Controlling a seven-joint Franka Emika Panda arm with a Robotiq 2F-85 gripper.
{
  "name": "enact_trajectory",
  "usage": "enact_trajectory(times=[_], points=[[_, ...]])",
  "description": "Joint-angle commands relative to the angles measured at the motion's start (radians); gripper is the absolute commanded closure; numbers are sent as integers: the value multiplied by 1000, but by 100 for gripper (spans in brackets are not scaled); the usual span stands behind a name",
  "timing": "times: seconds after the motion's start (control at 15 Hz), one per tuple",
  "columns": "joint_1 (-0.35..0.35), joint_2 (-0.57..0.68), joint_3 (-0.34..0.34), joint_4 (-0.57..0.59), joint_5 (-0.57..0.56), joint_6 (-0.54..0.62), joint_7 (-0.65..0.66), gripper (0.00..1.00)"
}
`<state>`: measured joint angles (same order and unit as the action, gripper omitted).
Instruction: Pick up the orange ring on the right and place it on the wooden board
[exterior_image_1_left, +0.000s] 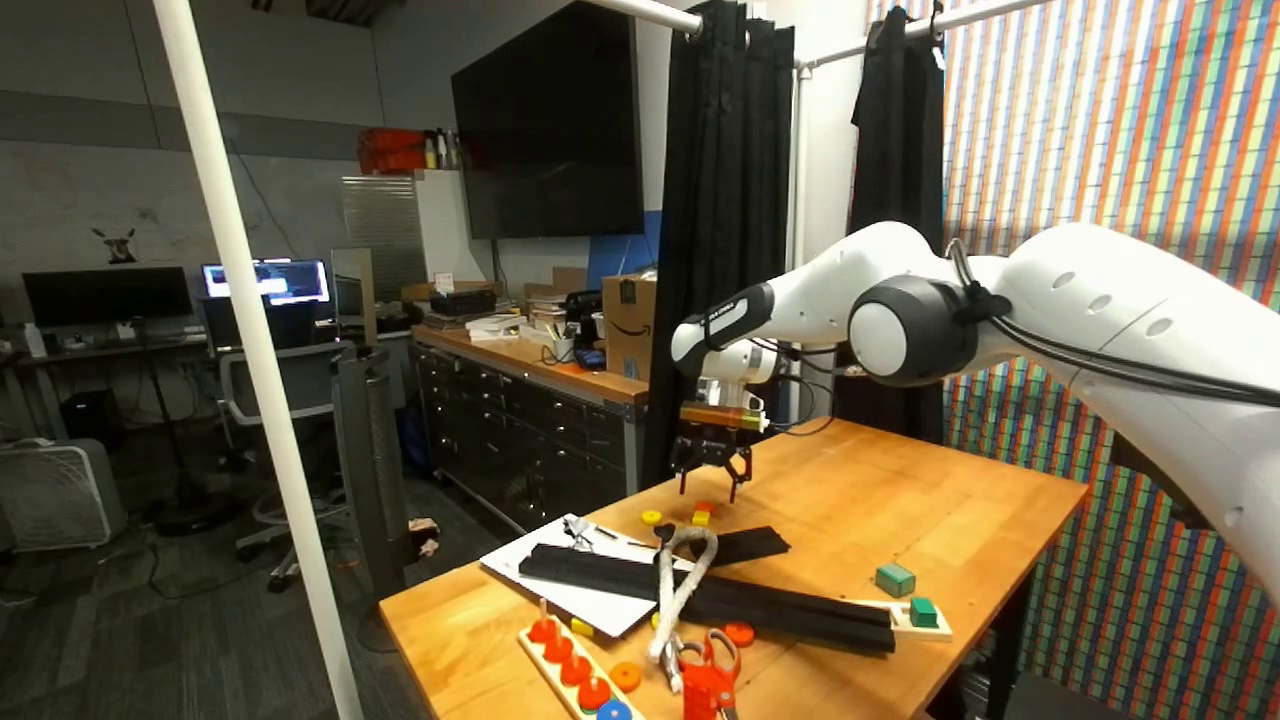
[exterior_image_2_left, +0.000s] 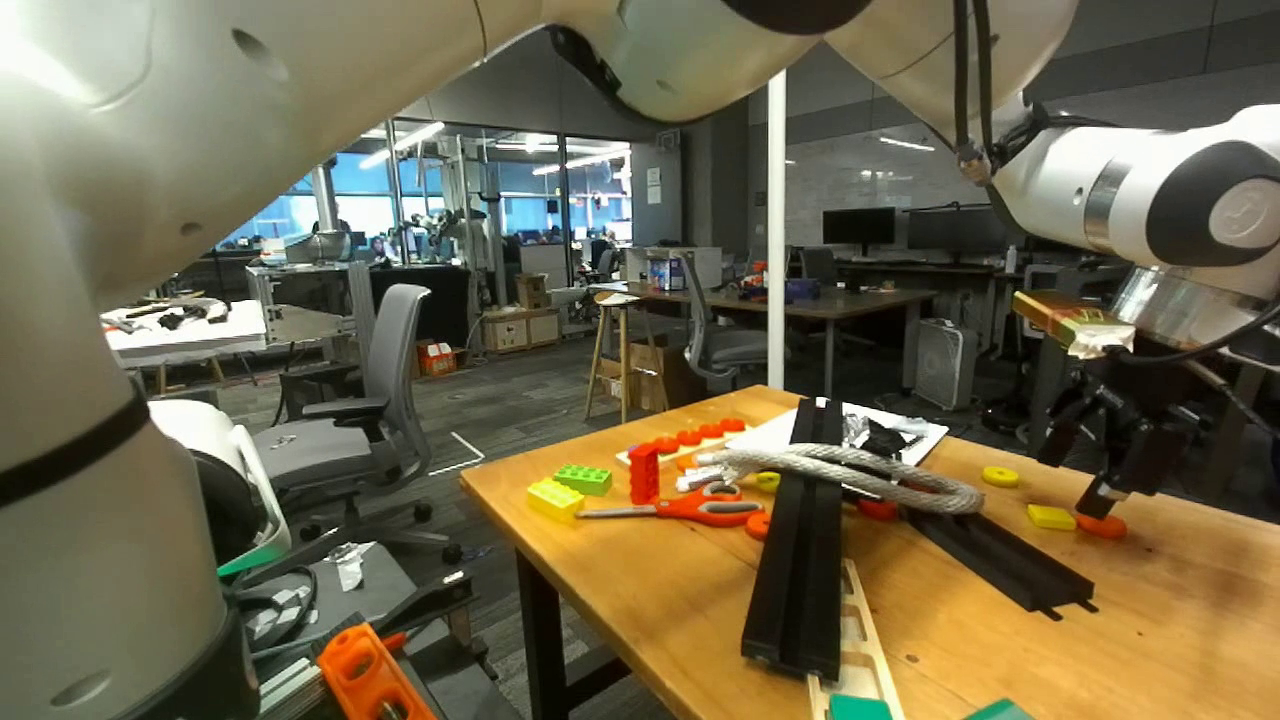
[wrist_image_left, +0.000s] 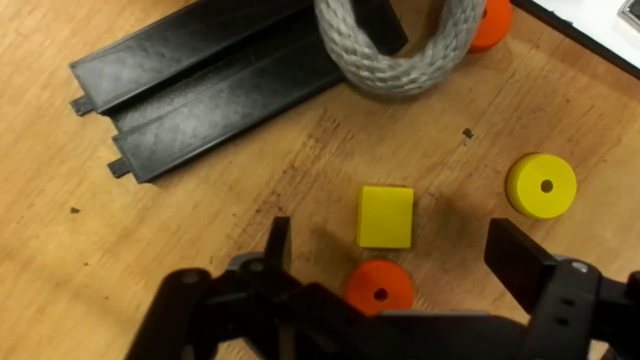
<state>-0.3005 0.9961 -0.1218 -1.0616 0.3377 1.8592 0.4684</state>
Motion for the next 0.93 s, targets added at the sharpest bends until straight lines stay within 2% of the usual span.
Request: enact_trajectory(times=[0.0,0.53,0.87], points=[[-1,89,-5,159,-16,-79,65,0],[4,157,-25,262,-79,-76,161,0],[11,187,-33,280,-92,-44,182,0]])
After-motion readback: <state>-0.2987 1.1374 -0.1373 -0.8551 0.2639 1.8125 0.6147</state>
